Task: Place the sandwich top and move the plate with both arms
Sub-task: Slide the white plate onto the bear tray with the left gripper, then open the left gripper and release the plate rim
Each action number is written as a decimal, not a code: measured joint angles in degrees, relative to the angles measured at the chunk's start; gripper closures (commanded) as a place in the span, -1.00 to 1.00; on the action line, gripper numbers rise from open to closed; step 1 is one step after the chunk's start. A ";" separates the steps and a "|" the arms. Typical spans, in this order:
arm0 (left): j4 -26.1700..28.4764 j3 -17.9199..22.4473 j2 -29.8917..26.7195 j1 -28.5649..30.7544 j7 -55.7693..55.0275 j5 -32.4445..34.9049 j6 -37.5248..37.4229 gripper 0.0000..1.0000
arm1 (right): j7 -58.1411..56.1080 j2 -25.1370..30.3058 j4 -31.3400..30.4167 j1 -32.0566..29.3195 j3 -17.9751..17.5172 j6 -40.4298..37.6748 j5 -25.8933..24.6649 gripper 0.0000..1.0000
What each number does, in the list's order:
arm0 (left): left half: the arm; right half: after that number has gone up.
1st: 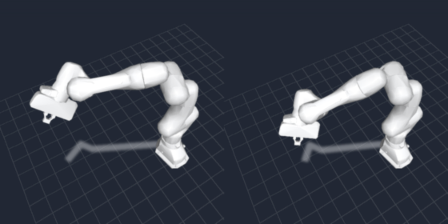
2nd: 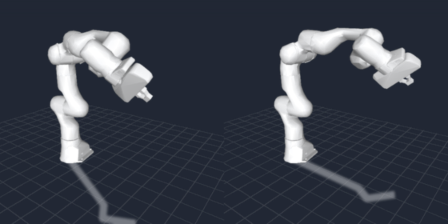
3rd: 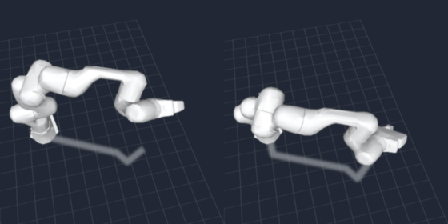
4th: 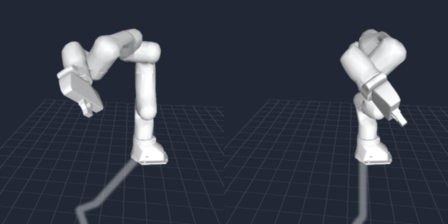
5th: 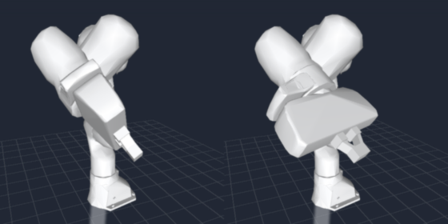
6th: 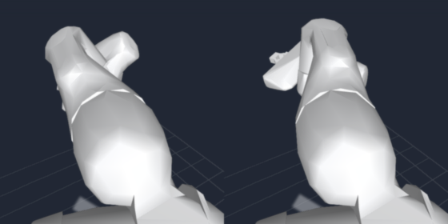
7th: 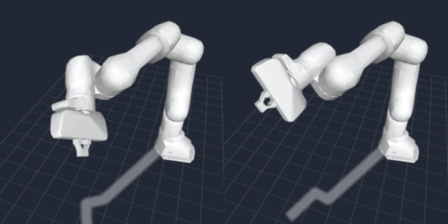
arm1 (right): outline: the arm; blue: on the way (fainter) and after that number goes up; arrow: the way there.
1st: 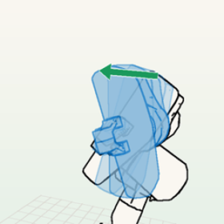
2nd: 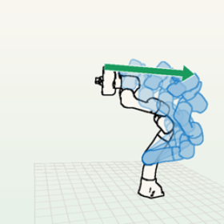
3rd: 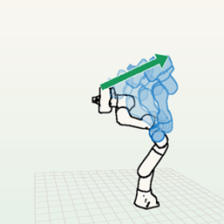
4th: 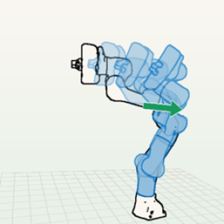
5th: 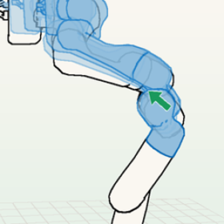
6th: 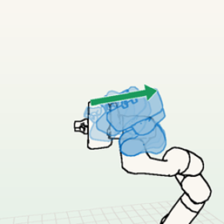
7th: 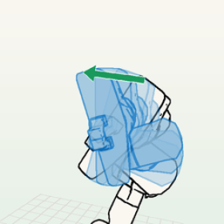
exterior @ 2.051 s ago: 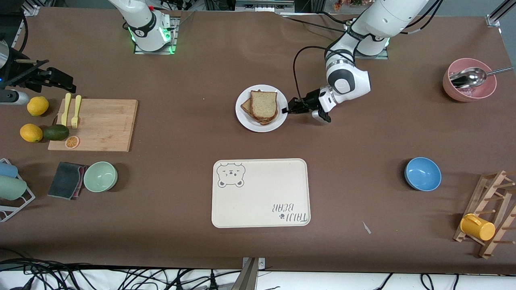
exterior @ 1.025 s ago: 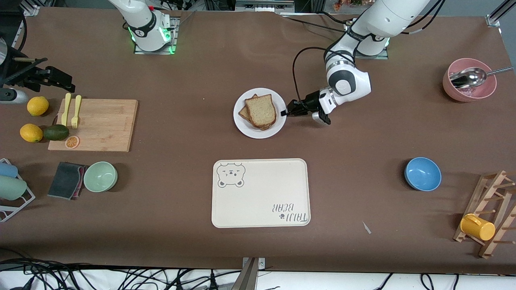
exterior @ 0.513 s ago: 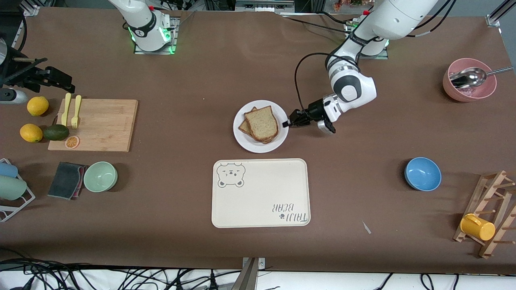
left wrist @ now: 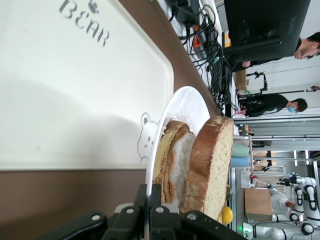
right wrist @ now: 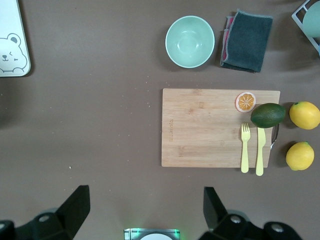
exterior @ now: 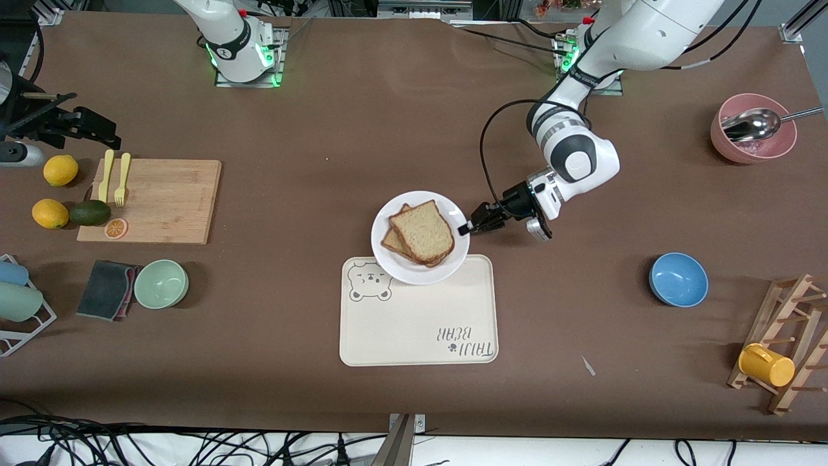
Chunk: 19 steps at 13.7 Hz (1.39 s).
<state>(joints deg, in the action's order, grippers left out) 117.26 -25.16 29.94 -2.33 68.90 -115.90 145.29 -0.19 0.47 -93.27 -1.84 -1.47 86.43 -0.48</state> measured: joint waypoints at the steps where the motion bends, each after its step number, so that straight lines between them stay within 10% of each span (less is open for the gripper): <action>1: -1.99 0.26 1.50 -0.01 -0.03 0.00 0.10 1.00 | 0.00 0.00 0.00 0.00 0.00 0.00 0.00 -1.00; 11: -21.21 3.93 17.02 -2.67 0.07 0.00 4.97 1.00 | 0.02 0.00 0.04 0.00 -0.01 0.01 0.00 -1.00; 19: -25.57 6.48 21.87 -5.61 0.13 0.00 5.53 0.84 | 0.02 0.00 0.05 0.00 -0.01 0.01 0.00 -1.00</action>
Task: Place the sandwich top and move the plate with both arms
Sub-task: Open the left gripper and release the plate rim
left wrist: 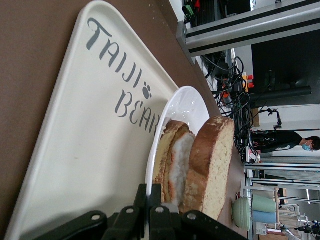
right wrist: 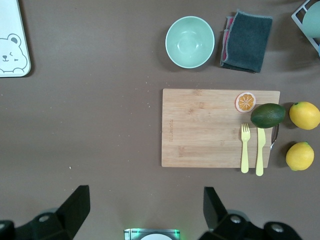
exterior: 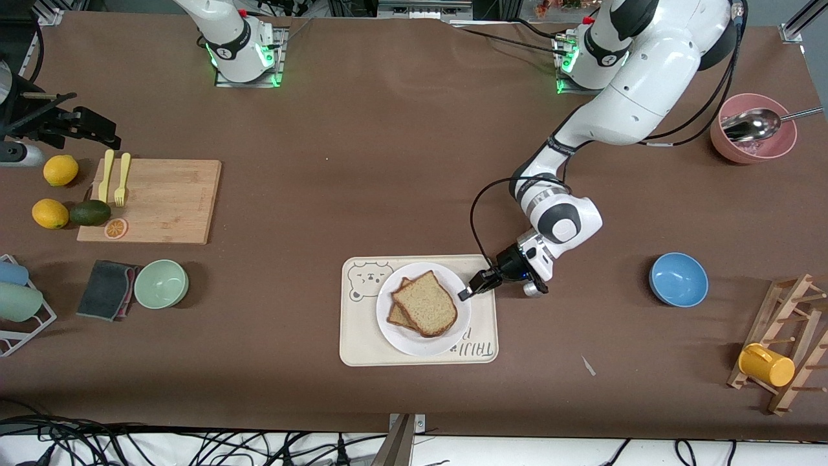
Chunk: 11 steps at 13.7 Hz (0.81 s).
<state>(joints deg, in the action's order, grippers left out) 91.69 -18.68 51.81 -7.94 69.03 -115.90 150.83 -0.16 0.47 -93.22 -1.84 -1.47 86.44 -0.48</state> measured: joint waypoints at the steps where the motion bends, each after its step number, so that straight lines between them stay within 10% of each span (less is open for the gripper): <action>1: -0.05 0.00 0.02 0.00 0.00 0.00 0.02 0.73 | 0.00 0.00 0.00 0.00 0.00 0.00 0.00 -1.00; 11: -0.79 0.63 -0.37 1.72 -0.05 0.01 -0.03 -0.05 | 0.00 0.00 0.00 0.00 0.00 0.00 0.00 -1.00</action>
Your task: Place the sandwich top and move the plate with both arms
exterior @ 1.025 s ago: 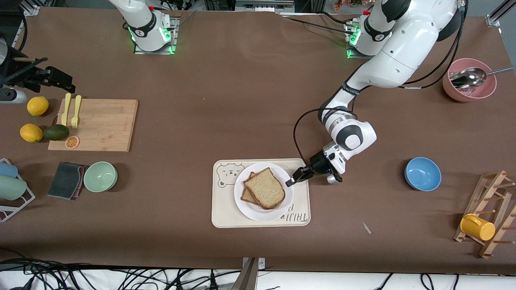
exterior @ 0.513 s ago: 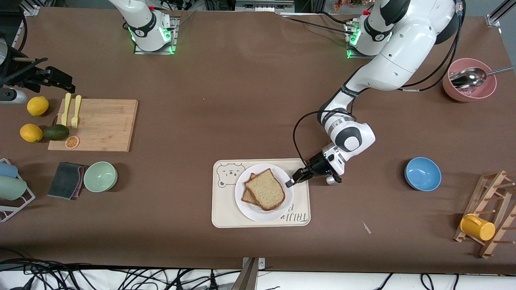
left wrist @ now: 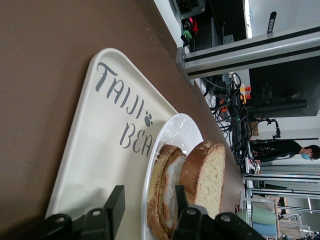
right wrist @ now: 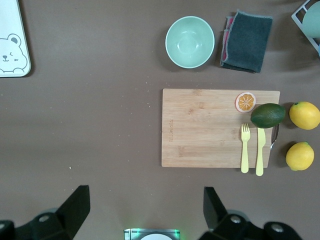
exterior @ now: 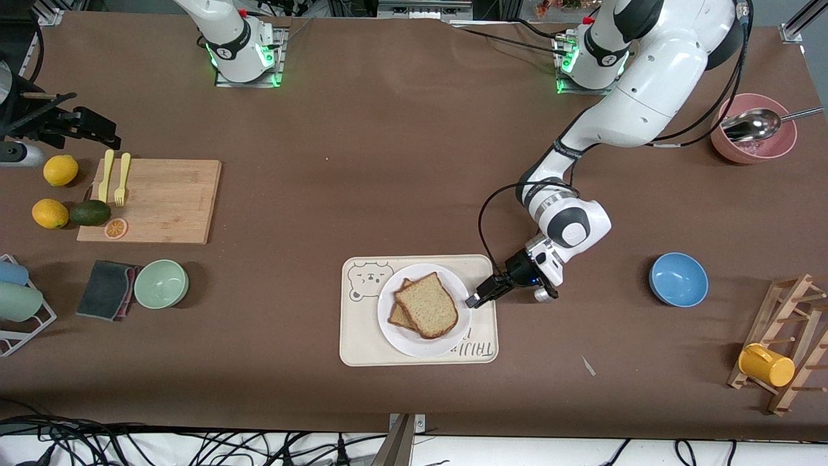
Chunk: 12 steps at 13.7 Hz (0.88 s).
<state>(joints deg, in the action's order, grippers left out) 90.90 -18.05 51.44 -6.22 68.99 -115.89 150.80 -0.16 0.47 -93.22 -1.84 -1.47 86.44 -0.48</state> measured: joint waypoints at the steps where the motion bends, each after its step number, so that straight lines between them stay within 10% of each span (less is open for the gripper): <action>1: 0.06 -0.01 -0.26 0.23 -0.32 0.00 0.00 -0.11 | 0.00 0.00 0.00 0.00 0.00 0.00 0.00 -1.00; 12: 8.94 0.05 -13.46 4.82 -22.65 23.40 0.30 -0.75 | 0.04 0.00 0.01 0.00 0.00 0.02 0.00 -1.00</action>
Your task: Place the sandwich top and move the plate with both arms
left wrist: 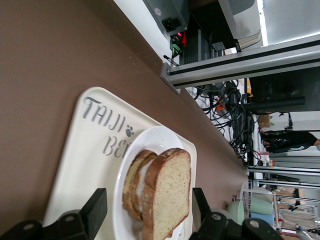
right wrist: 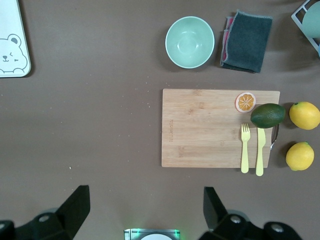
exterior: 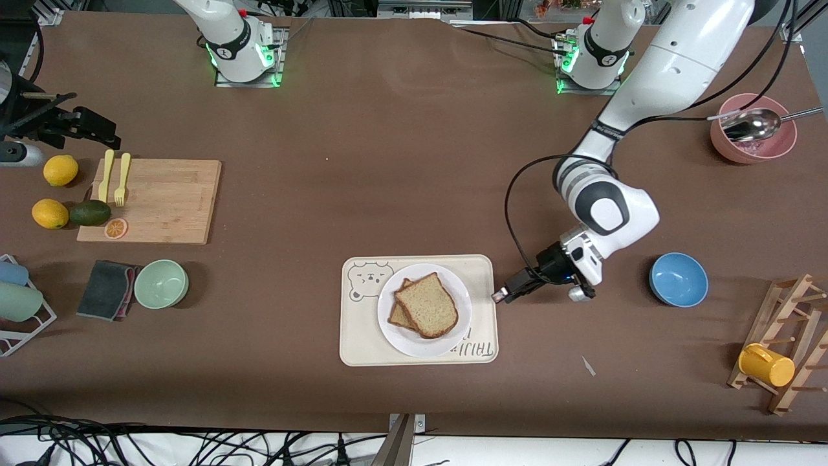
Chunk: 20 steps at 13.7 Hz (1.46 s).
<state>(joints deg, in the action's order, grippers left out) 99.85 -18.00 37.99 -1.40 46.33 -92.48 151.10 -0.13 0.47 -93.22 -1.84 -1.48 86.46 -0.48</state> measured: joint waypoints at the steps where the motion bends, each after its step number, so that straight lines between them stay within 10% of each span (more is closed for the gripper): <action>1: 0.61 0.00 -0.78 1.00 -3.27 4.08 -0.73 -0.78 | 0.00 0.00 0.00 0.00 0.00 0.00 0.00 -1.00; 20: 1.05 0.55 -24.01 16.83 -49.21 85.79 -36.65 -0.99 | 0.03 0.00 0.03 0.00 0.05 0.00 0.33 -1.00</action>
<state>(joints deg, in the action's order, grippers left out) 100.90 -17.45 13.97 15.42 -2.88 -6.70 114.45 -0.10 0.47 -93.18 -1.84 -1.43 86.46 -0.15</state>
